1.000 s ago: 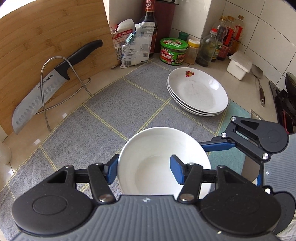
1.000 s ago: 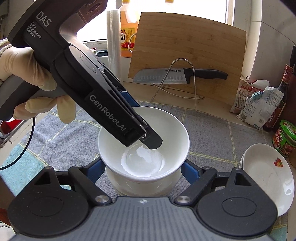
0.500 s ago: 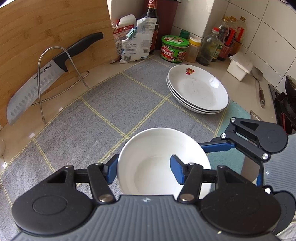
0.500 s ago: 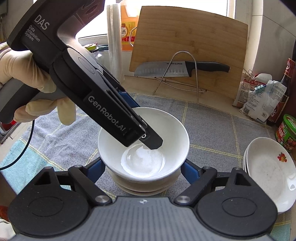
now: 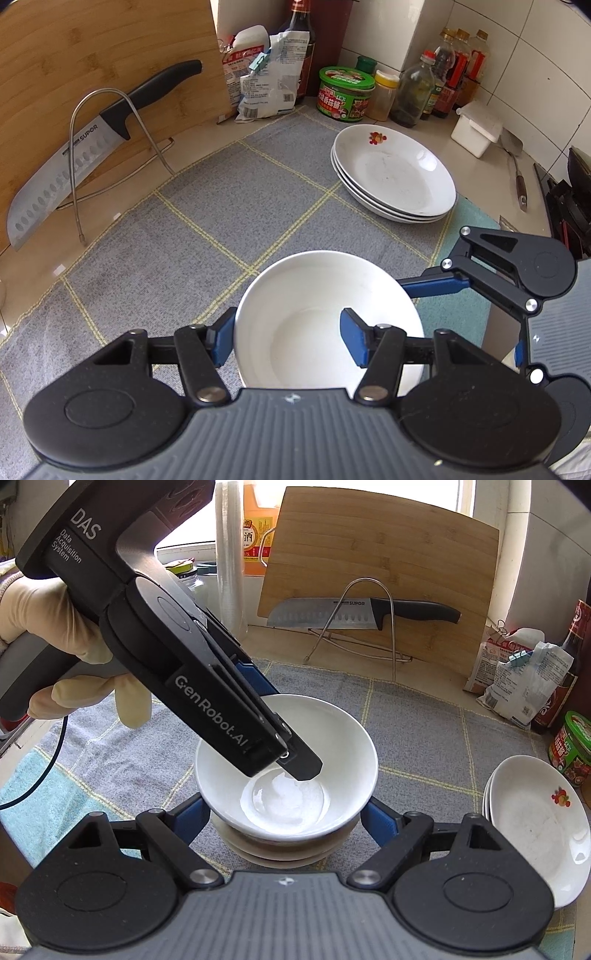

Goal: Organize plates and bowls
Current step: 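Lower the bowl into the nested bowls and open the left gripper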

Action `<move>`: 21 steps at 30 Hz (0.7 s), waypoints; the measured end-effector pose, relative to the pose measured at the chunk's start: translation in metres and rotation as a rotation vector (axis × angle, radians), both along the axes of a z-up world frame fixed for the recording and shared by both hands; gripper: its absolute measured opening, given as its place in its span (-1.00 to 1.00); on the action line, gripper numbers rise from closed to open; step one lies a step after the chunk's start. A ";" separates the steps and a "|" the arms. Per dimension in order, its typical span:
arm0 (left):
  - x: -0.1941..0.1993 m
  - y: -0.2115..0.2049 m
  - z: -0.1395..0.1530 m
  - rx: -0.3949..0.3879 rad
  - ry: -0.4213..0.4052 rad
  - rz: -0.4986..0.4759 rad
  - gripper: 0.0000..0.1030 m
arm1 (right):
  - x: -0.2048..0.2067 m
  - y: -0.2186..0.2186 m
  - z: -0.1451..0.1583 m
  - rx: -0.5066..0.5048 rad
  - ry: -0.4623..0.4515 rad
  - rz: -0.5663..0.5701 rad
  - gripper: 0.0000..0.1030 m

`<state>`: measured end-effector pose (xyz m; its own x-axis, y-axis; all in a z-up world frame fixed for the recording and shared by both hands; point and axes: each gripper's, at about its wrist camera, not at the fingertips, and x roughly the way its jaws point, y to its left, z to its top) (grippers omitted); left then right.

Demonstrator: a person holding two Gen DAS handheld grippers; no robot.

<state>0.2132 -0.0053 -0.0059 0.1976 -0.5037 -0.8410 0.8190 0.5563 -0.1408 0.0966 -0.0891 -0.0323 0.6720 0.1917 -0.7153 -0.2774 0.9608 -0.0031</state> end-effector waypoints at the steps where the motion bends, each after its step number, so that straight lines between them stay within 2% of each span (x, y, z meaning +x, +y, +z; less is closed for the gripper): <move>1: 0.000 0.000 0.000 0.000 -0.002 -0.003 0.12 | 0.000 0.000 0.000 0.002 0.000 0.000 0.77; 3: -0.001 0.000 0.000 0.000 -0.004 -0.008 0.19 | 0.000 0.000 0.000 0.001 0.004 0.002 0.77; 5: -0.001 0.001 0.000 -0.017 0.000 -0.007 0.38 | 0.002 0.001 -0.001 -0.013 0.010 0.011 0.81; 6: -0.001 0.002 0.000 -0.025 -0.004 -0.004 0.41 | 0.000 0.002 -0.001 -0.022 -0.001 0.012 0.98; 13: -0.003 0.014 0.007 -0.041 -0.040 0.023 0.43 | -0.007 0.004 0.006 -0.021 -0.048 0.038 1.00; 17: -0.010 0.025 0.012 -0.050 -0.094 0.054 0.44 | -0.012 0.003 0.012 0.008 -0.081 0.034 1.00; 21: -0.021 0.041 0.019 -0.103 -0.130 0.098 0.50 | -0.017 0.009 0.015 0.032 -0.092 0.067 1.00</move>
